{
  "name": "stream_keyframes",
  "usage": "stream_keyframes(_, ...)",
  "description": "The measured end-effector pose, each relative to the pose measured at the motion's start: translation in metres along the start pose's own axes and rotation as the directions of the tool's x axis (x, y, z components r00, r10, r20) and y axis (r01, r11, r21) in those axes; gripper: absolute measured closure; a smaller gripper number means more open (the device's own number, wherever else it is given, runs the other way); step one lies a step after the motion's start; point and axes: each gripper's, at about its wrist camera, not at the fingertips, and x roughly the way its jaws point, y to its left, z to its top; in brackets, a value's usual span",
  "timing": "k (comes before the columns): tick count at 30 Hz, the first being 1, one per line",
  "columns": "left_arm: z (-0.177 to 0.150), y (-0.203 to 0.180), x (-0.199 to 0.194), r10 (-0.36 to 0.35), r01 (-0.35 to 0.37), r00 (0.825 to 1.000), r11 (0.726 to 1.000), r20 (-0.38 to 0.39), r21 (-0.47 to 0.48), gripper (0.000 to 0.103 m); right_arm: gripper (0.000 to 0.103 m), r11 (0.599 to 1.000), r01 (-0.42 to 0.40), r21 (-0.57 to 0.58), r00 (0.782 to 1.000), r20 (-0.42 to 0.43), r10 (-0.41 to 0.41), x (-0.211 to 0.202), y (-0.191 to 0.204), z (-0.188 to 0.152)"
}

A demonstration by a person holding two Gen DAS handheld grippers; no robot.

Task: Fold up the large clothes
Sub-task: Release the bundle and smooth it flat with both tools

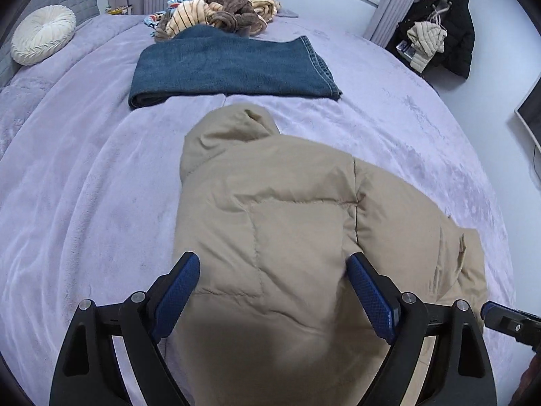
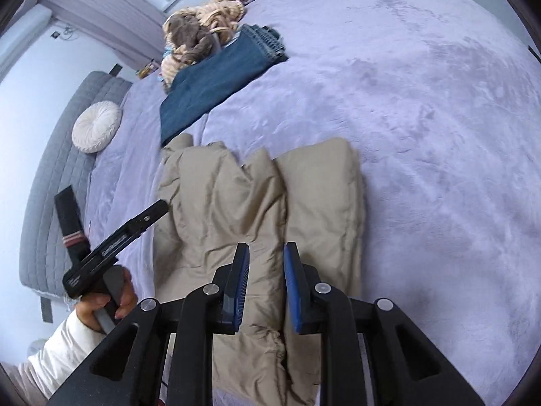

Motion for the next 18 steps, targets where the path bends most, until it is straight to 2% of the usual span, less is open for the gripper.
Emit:
stream_keyframes(2,-0.008,-0.016,0.007,0.05,-0.051,0.999,0.997,0.012,0.05,0.012,0.08,0.998,0.05,-0.044,0.998,-0.025,-0.051,0.02,0.01,-0.004)
stream_keyframes(4,-0.012,-0.025,0.011,0.075,-0.076,0.997,0.995,0.016,0.071,0.012,0.081,0.986,0.144,-0.084,0.988,-0.048,-0.148,0.043,0.008,-0.01)
stream_keyframes(7,-0.015,-0.032,0.015,0.077,-0.078,0.997,0.993,0.014,0.084,0.012,0.085,0.98,0.192,-0.055,0.978,-0.076,-0.196,0.056,-0.014,-0.02)
stream_keyframes(11,-0.015,-0.035,0.01,0.086,-0.085,0.996,0.991,-0.004,0.104,0.012,0.085,0.988,0.155,0.017,0.984,-0.097,-0.152,0.065,-0.037,-0.02)
stream_keyframes(18,-0.025,-0.025,-0.016,0.092,-0.087,0.994,0.993,-0.06,0.085,0.012,0.085,0.985,0.172,-0.008,0.98,-0.097,-0.172,0.053,-0.03,-0.022)
